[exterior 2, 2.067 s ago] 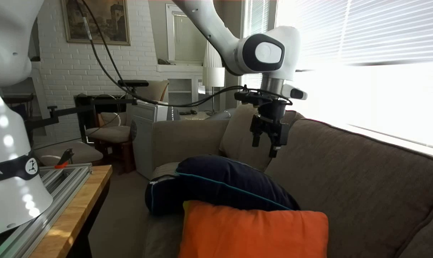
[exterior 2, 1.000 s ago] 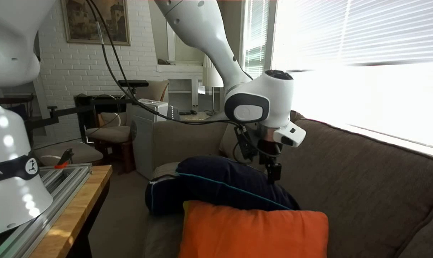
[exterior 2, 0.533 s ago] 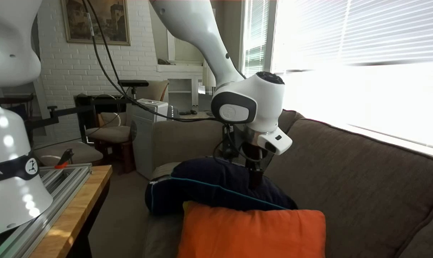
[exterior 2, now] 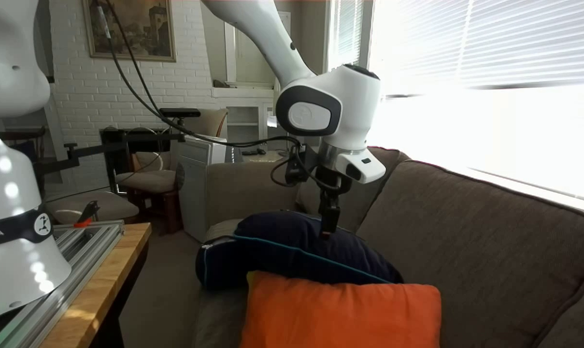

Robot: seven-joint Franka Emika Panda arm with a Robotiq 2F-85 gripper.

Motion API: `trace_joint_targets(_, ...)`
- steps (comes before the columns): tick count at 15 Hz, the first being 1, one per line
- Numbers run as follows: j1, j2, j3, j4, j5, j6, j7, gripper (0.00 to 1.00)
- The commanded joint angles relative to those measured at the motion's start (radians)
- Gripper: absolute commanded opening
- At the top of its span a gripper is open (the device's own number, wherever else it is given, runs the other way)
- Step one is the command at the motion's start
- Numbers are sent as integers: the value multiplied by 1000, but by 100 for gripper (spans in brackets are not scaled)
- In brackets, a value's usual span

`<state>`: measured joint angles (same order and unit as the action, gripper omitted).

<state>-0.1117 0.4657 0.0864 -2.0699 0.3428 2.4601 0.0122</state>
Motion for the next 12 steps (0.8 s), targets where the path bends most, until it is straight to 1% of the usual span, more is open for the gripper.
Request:
trace_joint_targets(1,15,-8,-13,-13,6,-37,7,100)
trace_joint_targets(6,15,22,-16,-19,12,-78,7,100)
trace_joint_targets(9,20,48,-17,-34,7,-66,8,100)
trace_joint_targets(12,39,78,-32,-36,-10,-13,29,100)
